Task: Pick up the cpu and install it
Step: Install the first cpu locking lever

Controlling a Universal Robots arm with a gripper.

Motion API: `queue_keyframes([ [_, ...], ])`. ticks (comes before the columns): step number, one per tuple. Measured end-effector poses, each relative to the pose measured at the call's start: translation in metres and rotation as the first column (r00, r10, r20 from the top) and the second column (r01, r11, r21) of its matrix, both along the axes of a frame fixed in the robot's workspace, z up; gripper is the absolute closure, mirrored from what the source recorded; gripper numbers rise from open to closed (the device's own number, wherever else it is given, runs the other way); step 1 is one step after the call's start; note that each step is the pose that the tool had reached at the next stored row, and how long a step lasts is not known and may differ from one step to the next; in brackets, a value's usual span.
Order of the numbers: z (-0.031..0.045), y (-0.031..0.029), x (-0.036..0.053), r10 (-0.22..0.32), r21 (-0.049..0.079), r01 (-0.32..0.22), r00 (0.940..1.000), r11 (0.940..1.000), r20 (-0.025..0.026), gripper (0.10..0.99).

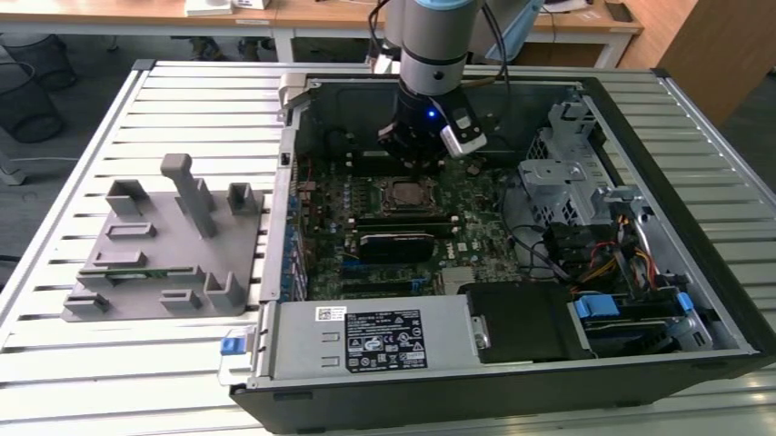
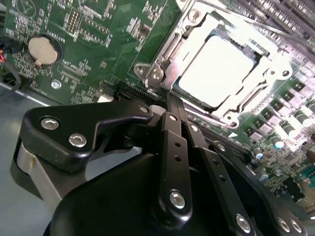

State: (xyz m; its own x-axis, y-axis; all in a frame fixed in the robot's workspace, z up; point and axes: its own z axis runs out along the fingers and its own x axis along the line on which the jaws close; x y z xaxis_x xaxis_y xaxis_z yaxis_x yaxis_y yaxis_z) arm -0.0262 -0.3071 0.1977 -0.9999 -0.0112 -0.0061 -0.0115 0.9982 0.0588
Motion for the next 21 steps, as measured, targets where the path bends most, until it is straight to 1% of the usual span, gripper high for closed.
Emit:
queue_keyframes([
  [1, -0.0002, 0.0001, 0.0001, 0.000, -0.002, 0.000, 1.0000, 1.0000, 0.0002, 0.980],
  [5, -0.0002, 0.0004, 0.0001, 0.000, -0.003, 0.000, 1.0000, 1.0000, 0.0001, 0.980],
  [9, -0.0011, 0.0010, 0.0005, 0.000, -0.016, 0.000, 1.0000, 0.9999, -0.0001, 0.980],
  [12, -0.0015, 0.0013, 0.0012, 0.000, -0.015, 0.000, 1.0000, 0.9999, -0.0003, 0.980],
  [13, -0.0015, 0.0013, 0.0015, 0.000, -0.010, 0.000, 1.0000, 0.9999, -0.0001, 0.980],
  [16, -0.0022, 0.0018, 0.0023, 0.000, 0.019, 0.000, 1.0000, 0.9998, 0.0006, 0.980],
  [17, -0.0020, 0.0018, 0.0023, 0.000, 0.026, 0.000, 1.0000, 0.9997, 0.0004, 0.980],
  [19, 0.0006, 0.0017, 0.0022, 0.000, 0.029, 0.000, 1.0000, 0.9996, 0.0004, 0.980],
  [21, 0.0078, 0.0017, 0.0022, 0.000, 0.029, 0.000, 1.0000, 0.9996, 0.0002, 0.980],
])
